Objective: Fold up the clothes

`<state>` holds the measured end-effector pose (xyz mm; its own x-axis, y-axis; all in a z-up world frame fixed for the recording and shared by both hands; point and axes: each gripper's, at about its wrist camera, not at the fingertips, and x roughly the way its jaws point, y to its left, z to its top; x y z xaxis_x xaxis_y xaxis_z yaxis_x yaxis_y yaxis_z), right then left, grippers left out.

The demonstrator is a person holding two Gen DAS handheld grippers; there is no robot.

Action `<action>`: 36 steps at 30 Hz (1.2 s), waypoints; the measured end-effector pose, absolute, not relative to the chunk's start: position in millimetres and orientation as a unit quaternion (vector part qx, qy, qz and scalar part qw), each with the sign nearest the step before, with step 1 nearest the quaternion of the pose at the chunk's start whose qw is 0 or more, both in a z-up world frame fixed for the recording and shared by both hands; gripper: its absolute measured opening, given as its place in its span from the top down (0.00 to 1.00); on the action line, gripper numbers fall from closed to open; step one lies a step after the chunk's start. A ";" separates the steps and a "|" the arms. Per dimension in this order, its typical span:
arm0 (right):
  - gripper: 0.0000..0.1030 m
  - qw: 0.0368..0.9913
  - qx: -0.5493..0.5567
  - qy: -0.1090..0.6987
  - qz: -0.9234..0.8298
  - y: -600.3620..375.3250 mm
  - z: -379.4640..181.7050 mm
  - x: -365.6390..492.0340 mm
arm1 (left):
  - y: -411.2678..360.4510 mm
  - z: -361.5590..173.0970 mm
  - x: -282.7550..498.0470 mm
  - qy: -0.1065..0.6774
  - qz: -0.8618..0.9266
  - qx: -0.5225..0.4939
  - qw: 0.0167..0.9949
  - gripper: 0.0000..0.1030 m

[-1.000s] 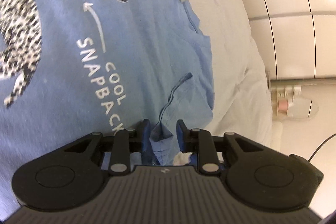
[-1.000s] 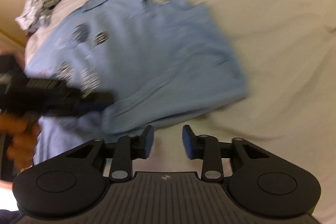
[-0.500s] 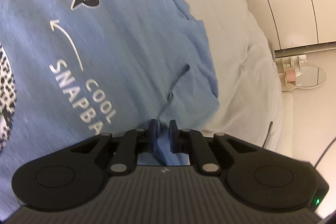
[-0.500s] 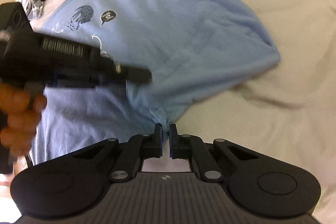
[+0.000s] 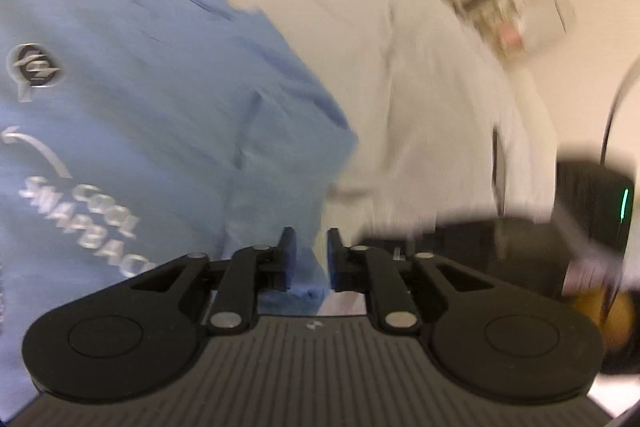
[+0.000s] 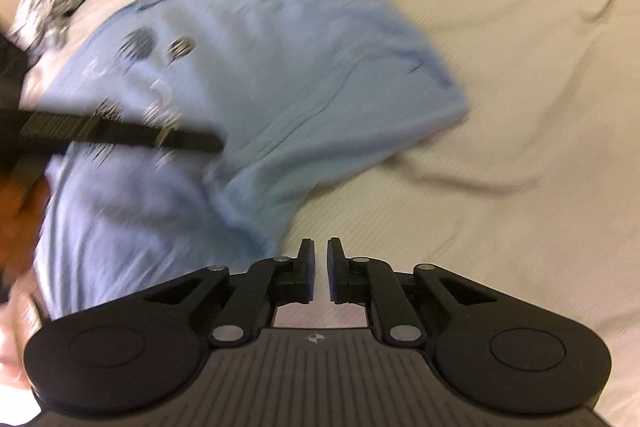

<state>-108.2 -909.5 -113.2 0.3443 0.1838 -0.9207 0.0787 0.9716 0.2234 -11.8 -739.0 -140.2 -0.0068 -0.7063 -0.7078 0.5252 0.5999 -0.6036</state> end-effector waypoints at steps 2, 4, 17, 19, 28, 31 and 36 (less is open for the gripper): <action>0.89 0.818 0.116 0.563 0.020 -921.7 -113.5 -100.2 | -749.4 -154.4 -17.5 0.569 -0.433 -0.057 0.697 0.87; 0.89 0.823 0.116 0.555 0.020 -933.2 -115.3 -89.4 | -756.2 -164.8 -22.2 0.577 -0.428 -0.038 0.694 0.87; 0.70 0.854 -0.006 0.514 0.084 -952.7 -112.9 -22.3 | -751.4 -149.6 -35.9 0.542 -0.471 0.008 0.696 0.83; 0.70 0.852 -0.024 0.511 0.110 -948.5 -112.0 -14.0 | -755.5 -148.6 -38.1 0.534 -0.481 0.019 0.695 0.81; 0.71 0.820 -0.111 0.526 0.194 -916.1 -143.8 15.4 | -751.3 -142.7 -39.1 0.515 -0.493 0.024 0.701 0.79; 1.00 0.824 -0.086 0.527 0.190 -919.9 -145.4 16.9 | -743.0 -133.4 -37.1 0.503 -0.481 0.003 0.718 0.79; 1.00 0.862 -0.071 0.477 0.156 -928.6 -127.6 17.9 | -739.1 -141.4 -33.3 0.523 -0.443 -0.005 0.728 0.75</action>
